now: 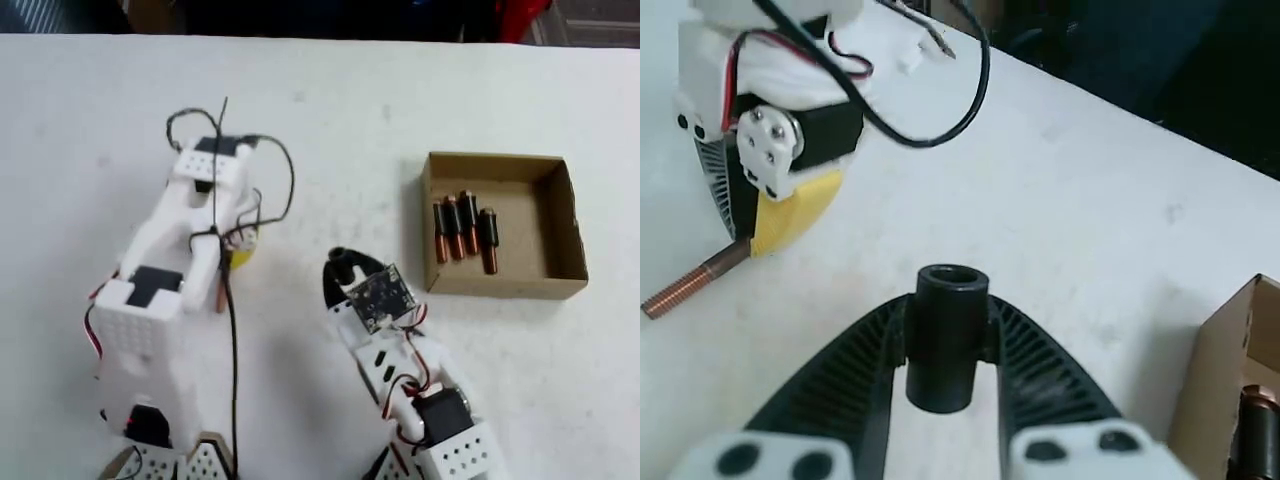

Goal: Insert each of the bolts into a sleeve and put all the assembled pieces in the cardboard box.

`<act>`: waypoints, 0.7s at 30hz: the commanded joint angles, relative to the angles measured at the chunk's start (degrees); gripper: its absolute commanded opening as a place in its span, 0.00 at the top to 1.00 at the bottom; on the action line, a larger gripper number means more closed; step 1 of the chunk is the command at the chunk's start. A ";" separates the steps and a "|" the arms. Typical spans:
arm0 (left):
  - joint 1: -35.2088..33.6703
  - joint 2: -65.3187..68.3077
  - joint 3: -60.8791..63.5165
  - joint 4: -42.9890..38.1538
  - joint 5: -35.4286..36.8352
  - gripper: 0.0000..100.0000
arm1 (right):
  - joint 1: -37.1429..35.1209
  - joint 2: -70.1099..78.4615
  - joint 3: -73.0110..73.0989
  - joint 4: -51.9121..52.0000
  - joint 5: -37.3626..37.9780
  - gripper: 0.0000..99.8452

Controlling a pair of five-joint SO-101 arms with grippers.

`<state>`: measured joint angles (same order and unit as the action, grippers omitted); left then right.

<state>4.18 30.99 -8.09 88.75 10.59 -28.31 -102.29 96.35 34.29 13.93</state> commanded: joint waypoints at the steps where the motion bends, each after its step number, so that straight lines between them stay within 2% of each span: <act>1: 0.84 -1.80 -11.25 8.97 -0.62 0.98 | 0.04 -0.66 0.53 -2.77 -0.79 0.98; 7: 1.10 -1.89 -17.67 11.96 -0.26 0.98 | -0.04 -0.66 0.53 -6.29 -9.85 0.98; 10: 1.10 -2.07 -18.20 11.87 -0.26 0.98 | -0.66 -0.48 0.53 -8.57 -10.37 0.98; 15: 1.10 -9.63 -17.05 11.52 -0.44 0.98 | -6.81 -0.57 0.53 -9.19 -10.29 0.98; 21: 1.10 -21.93 -6.24 7.38 -0.62 0.98 | -8.84 -0.40 0.53 -13.85 -10.29 0.98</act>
<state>4.26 19.65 -20.04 99.74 10.59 -36.31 -102.29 96.35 23.91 4.09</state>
